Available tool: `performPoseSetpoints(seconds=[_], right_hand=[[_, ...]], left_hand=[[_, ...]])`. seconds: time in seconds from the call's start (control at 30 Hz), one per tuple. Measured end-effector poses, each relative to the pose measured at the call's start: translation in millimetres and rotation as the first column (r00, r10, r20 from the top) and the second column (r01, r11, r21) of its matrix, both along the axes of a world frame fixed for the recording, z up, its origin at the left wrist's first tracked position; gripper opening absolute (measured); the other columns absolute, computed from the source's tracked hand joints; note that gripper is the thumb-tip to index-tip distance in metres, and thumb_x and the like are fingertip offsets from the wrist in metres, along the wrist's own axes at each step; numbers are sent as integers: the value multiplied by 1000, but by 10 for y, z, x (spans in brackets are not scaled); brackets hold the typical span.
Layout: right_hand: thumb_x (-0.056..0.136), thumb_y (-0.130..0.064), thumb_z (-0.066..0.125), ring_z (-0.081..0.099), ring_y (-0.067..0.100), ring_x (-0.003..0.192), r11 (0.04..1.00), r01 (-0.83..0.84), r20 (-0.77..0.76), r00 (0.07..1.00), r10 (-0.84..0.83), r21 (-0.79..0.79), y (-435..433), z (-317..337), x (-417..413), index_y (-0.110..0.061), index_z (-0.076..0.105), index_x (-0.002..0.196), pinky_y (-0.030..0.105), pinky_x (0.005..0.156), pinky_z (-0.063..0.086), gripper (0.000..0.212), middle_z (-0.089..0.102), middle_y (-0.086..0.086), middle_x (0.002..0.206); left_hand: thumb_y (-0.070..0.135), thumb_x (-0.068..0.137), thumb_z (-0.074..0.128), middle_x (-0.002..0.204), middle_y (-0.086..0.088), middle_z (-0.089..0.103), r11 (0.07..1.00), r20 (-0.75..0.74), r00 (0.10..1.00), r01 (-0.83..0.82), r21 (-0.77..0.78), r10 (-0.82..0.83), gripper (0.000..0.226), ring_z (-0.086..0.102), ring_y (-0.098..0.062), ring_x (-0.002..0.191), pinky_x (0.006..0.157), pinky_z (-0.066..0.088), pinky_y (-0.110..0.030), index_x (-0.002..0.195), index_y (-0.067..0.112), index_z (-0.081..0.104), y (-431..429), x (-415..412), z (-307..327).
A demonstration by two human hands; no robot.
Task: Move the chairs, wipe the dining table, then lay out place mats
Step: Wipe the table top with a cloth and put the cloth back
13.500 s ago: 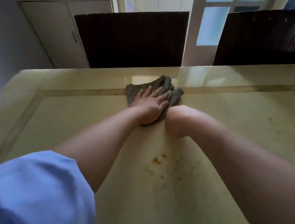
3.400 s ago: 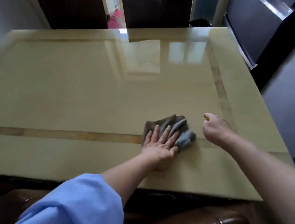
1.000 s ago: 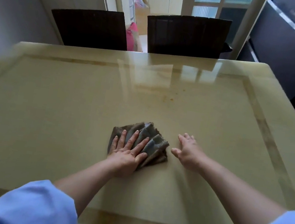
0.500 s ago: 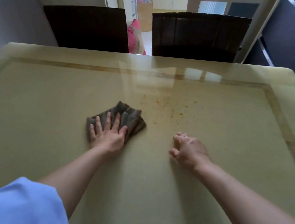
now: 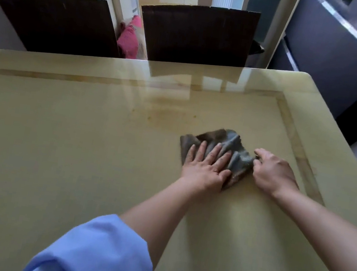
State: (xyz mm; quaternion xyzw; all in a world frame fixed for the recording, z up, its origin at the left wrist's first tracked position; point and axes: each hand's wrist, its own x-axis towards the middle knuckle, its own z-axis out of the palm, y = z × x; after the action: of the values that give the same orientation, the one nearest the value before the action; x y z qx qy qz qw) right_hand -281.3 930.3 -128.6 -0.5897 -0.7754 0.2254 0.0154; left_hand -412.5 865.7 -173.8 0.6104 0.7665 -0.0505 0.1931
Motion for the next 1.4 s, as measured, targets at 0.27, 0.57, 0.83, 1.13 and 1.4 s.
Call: performPoseSetpoints(seconds=[0.27, 0.57, 0.83, 1.13, 1.4], right_hand=[[100, -30, 40, 14, 16, 148, 915, -385, 16, 921, 390, -117, 36, -13, -808, -10, 26, 149, 25, 118, 12, 55, 15, 5, 160], [84, -24, 61, 54, 22, 125, 912, -396, 132, 904, 407, -104, 253, -125, -1198, -21, 64, 121, 28, 105, 44, 37, 56, 1, 137], [83, -6, 51, 64, 24, 109, 985, -167, -28, 985, 168, 46, 352, -49, -981, -18, 74, 105, 24, 93, 47, 34, 71, 7, 116], [84, -7, 45, 56, 24, 123, 998, -62, -22, 998, 62, -12, 618, -130, -432, -21, 60, 127, 29, 105, 44, 48, 59, 7, 134], [85, 1, 42, 56, 34, 119, 987, 136, -91, 988, -128, 82, 792, -48, 346, -13, 56, 131, 34, 98, 46, 51, 59, 17, 132]], left_hand=[[53, 97, 10, 157, 6, -22, 708, -76, 707, -706, -6, 704, 59, -19, -26, 146, 117, -15, -45, 149, 35, -11, -961, -1665, -18], [52, 97, 12, 159, -1, -18, 672, -64, 670, -740, 24, 740, 59, -16, -39, 144, 115, -13, -54, 150, 34, -7, 142, -2064, -13], [48, 98, 16, 159, 5, -16, 988, 71, 987, -147, 53, 143, 58, -22, -24, 145, 116, -17, -44, 150, 34, -5, 821, -968, -17], [50, 98, 12, 159, 2, -15, 687, -49, 685, -724, 61, 727, 59, -14, -30, 147, 118, -10, -47, 151, 29, -4, -12, -2113, -21], [46, 99, 15, 159, 2, -16, 893, -20, 897, -436, 110, 441, 58, -18, -30, 146, 115, -16, -46, 151, 29, -5, 1044, -299, -102]])
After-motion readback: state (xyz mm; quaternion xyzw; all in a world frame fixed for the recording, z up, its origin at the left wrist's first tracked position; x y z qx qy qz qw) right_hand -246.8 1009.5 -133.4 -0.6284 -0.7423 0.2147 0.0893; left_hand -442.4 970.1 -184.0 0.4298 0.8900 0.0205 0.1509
